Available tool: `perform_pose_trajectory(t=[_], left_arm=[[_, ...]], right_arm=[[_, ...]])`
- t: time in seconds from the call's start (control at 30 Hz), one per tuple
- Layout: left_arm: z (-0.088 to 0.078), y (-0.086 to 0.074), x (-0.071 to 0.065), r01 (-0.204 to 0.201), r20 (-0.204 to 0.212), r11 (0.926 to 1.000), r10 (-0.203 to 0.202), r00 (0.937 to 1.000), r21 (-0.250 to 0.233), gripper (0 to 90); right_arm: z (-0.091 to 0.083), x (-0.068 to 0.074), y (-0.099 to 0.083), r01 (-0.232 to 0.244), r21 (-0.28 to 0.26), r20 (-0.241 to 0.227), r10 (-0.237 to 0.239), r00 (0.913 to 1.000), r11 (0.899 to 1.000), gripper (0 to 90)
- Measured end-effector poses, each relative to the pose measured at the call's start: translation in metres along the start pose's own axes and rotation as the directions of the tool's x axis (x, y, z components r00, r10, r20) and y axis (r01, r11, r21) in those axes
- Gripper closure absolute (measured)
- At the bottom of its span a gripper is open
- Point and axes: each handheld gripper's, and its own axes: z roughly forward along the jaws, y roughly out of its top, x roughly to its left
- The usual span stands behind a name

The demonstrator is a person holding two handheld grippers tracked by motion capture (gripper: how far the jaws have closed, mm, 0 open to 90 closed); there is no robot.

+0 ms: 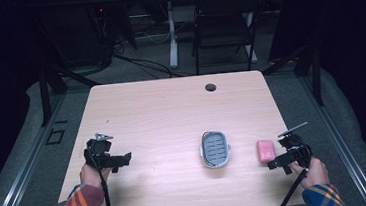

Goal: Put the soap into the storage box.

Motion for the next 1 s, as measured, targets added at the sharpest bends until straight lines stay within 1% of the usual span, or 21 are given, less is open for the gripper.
perform_pose_trajectory(t=[0.07,0.17,0.2,0.27,0.33,0.4,0.43,0.5,0.53,0.63,0.67,0.73,0.77,0.87,0.9,0.93,1.0], left_arm=[[0.0,0.0,0.0,-0.001,0.002,1.0,0.001,1.0,-0.009,0.1],[0.0,0.001,-0.001,-0.003,0.008,1.0,0.003,1.0,-0.008,0.1],[0.001,0.001,-0.002,-0.002,0.011,1.0,0.002,0.9999,-0.008,0.1],[0.001,0.002,-0.003,-0.018,0.006,0.9998,0.018,0.9998,-0.006,0.1],[0.0,0.003,-0.002,-0.016,0.008,0.9998,0.016,0.9998,-0.014,0.1],[0.0,0.003,-0.001,-0.015,0.009,0.9998,0.016,0.9998,-0.013,0.1],[0.0,0.003,-0.001,-0.007,0.007,0.9999,0.007,1.0,-0.016,0.1],[0.0,0.003,-0.001,-0.004,0.007,0.9999,0.004,1.0,-0.015,0.1],[0.0,0.003,-0.001,-0.011,0.008,0.9999,0.011,0.9999,-0.013,0.1],[0.0,0.003,-0.003,-0.014,0.007,0.9998,0.014,0.9999,-0.016,0.1],[0.0,0.003,-0.003,-0.02,0.009,0.9998,0.02,0.9998,-0.01,0.1],[0.001,0.004,-0.003,-0.02,0.009,0.9997,0.02,0.9998,-0.012,0.1],[0.001,0.004,-0.003,-0.021,0.009,0.9997,0.021,0.9997,-0.013,0.1],[0.0,0.004,-0.003,-0.027,0.014,0.9996,0.027,0.9995,-0.012,0.1],[0.0,0.004,-0.003,-0.027,0.014,0.9996,0.027,0.9995,-0.012,0.1],[0.001,0.004,-0.004,-0.026,0.015,0.9996,0.026,0.9996,-0.011,0.1],[0.003,0.004,-0.005,-0.025,0.006,0.9997,0.025,0.9997,-0.005,0.1]], right_arm=[[0.002,0.0,0.001,0.003,0.015,-0.001,-0.003,1.0,1.0,2.5],[0.004,0.002,0.002,0.0,0.022,-0.001,0.0,1.0,1.0,2.4],[0.004,0.002,0.002,0.008,0.027,-0.002,-0.008,1.0,1.0,2.4],[0.005,0.003,0.001,0.01,0.036,-0.001,-0.01,1.0,0.999,2.2],[0.006,0.003,0.001,0.005,0.043,-0.009,-0.005,0.9999,0.999,2.1],[0.006,0.003,0.002,0.007,0.043,-0.009,-0.006,0.9999,0.999,2.1],[0.006,0.003,0.003,-0.005,0.041,-0.007,0.005,1.0,0.999,2.1],[0.006,0.003,0.004,-0.006,0.039,-0.006,0.006,1.0,0.999,1.9],[0.007,0.004,0.005,-0.009,0.036,-0.005,0.009,0.9999,0.999,1.8],[0.005,0.005,0.006,-0.007,0.041,-0.001,0.007,1.0,0.999,1.5],[0.004,0.006,0.007,-0.02,0.033,-0.014,0.02,0.9997,0.999,1.4],[0.004,0.007,0.009,-0.028,0.033,-0.009,0.028,0.9996,0.999,1.4],[0.003,0.008,0.012,-0.045,0.033,-0.005,0.045,0.999,0.998,1.4],[0.003,0.01,0.018,-0.06,0.05,-0.011,0.06,0.9981,0.997,0.5],[0.003,0.01,0.018,-0.06,0.05,-0.011,0.06,0.9981,0.997,0.5],[0.005,0.012,0.022,-0.064,0.051,-0.008,0.064,0.9979,0.997,0.0],[0.005,0.014,0.025,-0.075,0.054,-0.007,0.075,0.9972,0.996,0.0]])
